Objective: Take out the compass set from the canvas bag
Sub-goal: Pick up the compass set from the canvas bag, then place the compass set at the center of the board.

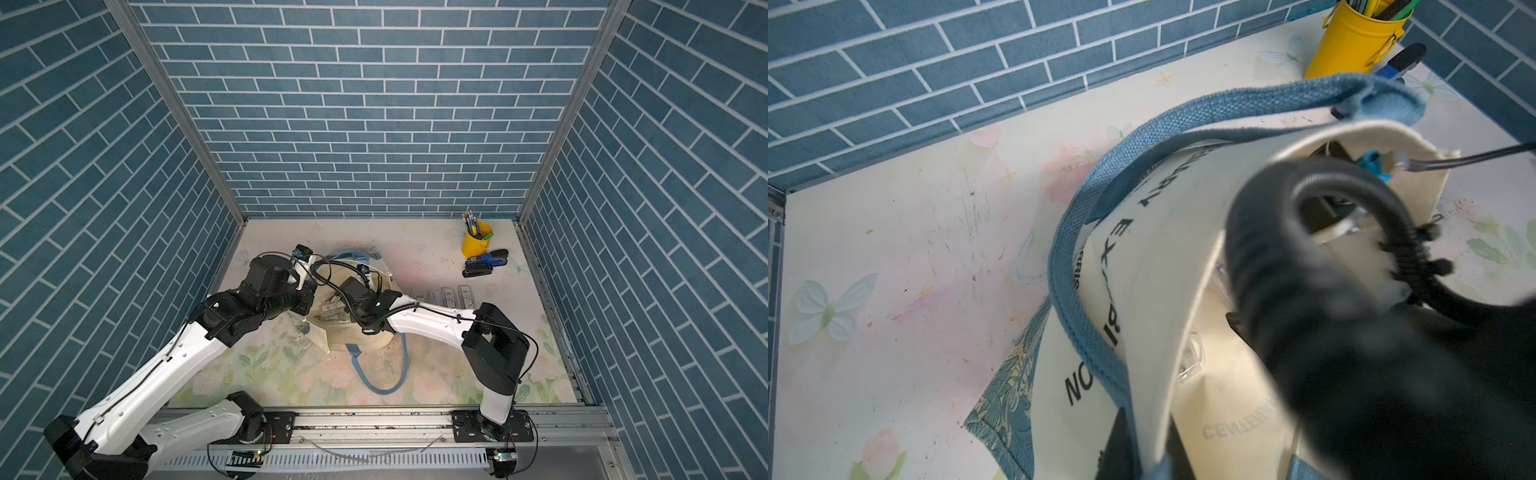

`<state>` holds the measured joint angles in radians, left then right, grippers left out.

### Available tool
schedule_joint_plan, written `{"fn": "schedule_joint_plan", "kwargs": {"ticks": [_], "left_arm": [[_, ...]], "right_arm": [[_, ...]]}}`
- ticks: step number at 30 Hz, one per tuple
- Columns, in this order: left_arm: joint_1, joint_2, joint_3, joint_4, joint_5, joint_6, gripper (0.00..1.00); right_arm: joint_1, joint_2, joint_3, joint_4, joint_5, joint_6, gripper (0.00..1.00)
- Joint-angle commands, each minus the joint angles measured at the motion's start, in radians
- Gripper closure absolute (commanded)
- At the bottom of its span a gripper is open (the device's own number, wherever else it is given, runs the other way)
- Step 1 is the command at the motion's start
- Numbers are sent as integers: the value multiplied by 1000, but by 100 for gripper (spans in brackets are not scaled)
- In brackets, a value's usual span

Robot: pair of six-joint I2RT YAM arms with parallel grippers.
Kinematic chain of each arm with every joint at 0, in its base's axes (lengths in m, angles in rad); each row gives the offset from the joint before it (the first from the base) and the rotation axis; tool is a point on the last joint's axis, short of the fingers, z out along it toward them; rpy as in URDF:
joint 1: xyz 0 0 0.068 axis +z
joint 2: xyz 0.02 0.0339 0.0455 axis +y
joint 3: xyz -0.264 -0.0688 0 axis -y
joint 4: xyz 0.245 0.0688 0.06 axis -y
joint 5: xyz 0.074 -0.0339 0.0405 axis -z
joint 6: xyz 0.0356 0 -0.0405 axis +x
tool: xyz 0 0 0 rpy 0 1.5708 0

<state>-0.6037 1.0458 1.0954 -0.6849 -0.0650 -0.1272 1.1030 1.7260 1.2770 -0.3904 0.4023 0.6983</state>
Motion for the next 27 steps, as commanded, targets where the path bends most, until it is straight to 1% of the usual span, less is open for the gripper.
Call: {"fn": "schedule_joint_plan", "kwargs": {"ticks": [1,5,8,13,18,21,25,27], "left_arm": [[-7,9,44,12,4,10,100],[-7,10,34,30,13,-1,100],[-7,4,31,48,18,-7,100],[-7,8,38,38,1,-5,100],[-5,3,35,28,-18,-5,100],[-5,2,41,18,-30,-2,100],[-4,-3,40,18,-43,3,100],[-2,-1,38,18,-45,4,100]], "right_arm": [[38,-110,-32,-66,0,-29,73],[96,-217,-63,-132,-23,-45,74],[150,-272,-78,-182,-15,-51,74],[218,-394,-85,-307,55,-38,75],[225,-533,-110,-454,169,6,75],[225,-612,-148,-540,241,67,76],[212,-727,-287,-568,271,157,77],[182,-781,-384,-529,245,189,78]]}}
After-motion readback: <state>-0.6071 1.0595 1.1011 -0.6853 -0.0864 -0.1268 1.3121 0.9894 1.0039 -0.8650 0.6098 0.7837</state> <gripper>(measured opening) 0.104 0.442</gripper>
